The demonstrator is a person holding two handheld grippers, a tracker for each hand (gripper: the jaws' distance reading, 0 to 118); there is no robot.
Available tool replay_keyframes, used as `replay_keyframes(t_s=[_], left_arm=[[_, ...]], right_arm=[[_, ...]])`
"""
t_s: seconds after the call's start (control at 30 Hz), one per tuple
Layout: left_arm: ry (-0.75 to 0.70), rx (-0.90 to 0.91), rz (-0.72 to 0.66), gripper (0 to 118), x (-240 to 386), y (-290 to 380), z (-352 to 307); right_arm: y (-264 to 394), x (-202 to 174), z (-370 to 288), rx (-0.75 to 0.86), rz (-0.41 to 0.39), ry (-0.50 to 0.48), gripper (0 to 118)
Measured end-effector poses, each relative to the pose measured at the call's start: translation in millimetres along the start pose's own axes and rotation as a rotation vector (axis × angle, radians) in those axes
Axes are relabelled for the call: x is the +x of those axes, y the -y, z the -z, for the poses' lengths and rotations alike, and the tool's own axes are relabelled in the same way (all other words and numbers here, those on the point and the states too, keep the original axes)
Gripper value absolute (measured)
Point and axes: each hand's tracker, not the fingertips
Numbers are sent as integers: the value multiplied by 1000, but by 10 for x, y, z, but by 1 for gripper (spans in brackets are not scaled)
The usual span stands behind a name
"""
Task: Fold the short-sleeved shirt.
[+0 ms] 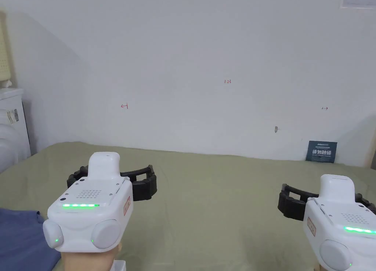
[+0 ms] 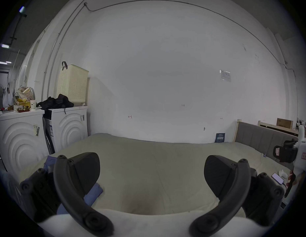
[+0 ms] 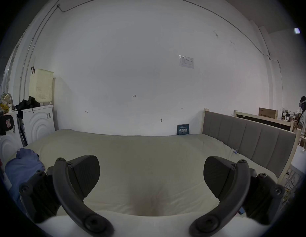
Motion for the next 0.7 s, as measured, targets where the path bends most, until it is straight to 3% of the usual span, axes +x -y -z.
replay_keyframes(t_s=[0.3,0.5,0.7], left_arm=[[19,-9,9,118,103,-97,-129],[43,-44,-72,118,-72,-12,35],[46,21,-6,118,-72,-56,2]], right_arm=[[10,4,-3,2,-9,-4,118],[56,4,-29,-4,2,-11,118],[54,-4,-18,-2,-16,-10,118]])
